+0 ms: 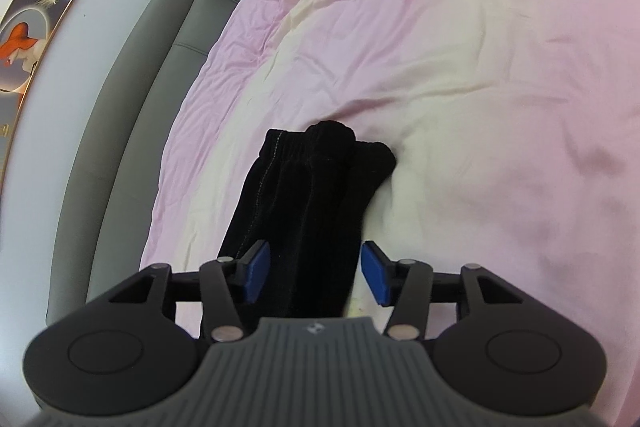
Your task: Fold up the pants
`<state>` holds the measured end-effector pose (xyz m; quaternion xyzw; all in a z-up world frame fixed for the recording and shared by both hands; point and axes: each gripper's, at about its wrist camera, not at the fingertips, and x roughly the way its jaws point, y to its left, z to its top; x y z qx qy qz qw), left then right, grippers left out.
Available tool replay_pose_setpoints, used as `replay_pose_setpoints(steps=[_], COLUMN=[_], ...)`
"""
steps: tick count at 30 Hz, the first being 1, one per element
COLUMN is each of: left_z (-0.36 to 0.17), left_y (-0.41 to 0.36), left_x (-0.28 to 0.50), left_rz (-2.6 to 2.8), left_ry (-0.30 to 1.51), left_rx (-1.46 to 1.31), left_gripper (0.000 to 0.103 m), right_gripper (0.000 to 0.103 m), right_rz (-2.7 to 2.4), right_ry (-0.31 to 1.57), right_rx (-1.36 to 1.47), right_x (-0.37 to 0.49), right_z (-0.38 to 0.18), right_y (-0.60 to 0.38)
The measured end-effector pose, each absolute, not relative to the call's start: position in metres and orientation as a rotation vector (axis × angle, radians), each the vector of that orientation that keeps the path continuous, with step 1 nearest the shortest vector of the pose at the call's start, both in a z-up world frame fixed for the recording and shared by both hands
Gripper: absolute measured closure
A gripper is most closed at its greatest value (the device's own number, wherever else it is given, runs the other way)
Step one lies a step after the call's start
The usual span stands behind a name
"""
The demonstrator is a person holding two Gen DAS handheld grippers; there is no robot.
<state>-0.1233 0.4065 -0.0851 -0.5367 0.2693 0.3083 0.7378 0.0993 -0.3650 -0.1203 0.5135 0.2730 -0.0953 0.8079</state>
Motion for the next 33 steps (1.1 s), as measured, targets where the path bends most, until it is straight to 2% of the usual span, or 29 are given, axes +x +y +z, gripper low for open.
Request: replay_pose_setpoints(steps=[1, 5, 7, 8, 13, 18, 23, 33], left_z=[-0.078, -0.035, -0.017, -0.010, -0.002, -0.031, -0.059, -0.089], left_y=[0.400, 0.360, 0.334, 0.321, 0.244, 0.155, 0.077, -0.029], left_x=[-0.128, -0.140, -0.134, -0.123, -0.046, 0.030, 0.093, 0.154], left_rz=[0.699, 0.779, 0.778, 0.731, 0.409, 0.091, -0.016, -0.124], left_ry=[0.571, 0.449, 0.422, 0.441, 0.638, 0.856, 0.996, 1.060], left_rx=[-1.170, -0.993, -0.885, -0.823, -0.562, -0.426, -0.252, -0.074], left_gripper=[0.033, 0.029, 0.017, 0.015, 0.015, 0.017, 0.017, 0.019], right_gripper=[0.052, 0.051, 0.047, 0.046, 0.042, 0.041, 0.037, 0.037], right_rz=[-0.206, -0.205, -0.197, -0.193, -0.169, -0.165, -0.143, -0.151], right_ry=[0.592, 0.614, 0.616, 0.620, 0.609, 0.595, 0.608, 0.559], right_rx=[1.116, 1.231, 1.277, 1.290, 1.353, 1.396, 1.318, 1.222], right_x=[0.100, 0.105, 0.108, 0.109, 0.109, 0.108, 0.114, 0.144], right_z=[-0.124, -0.143, -0.149, -0.151, -0.156, -0.161, -0.155, -0.155], right_y=[-0.366, -0.372, -0.374, -0.374, -0.379, -0.382, -0.376, -0.371])
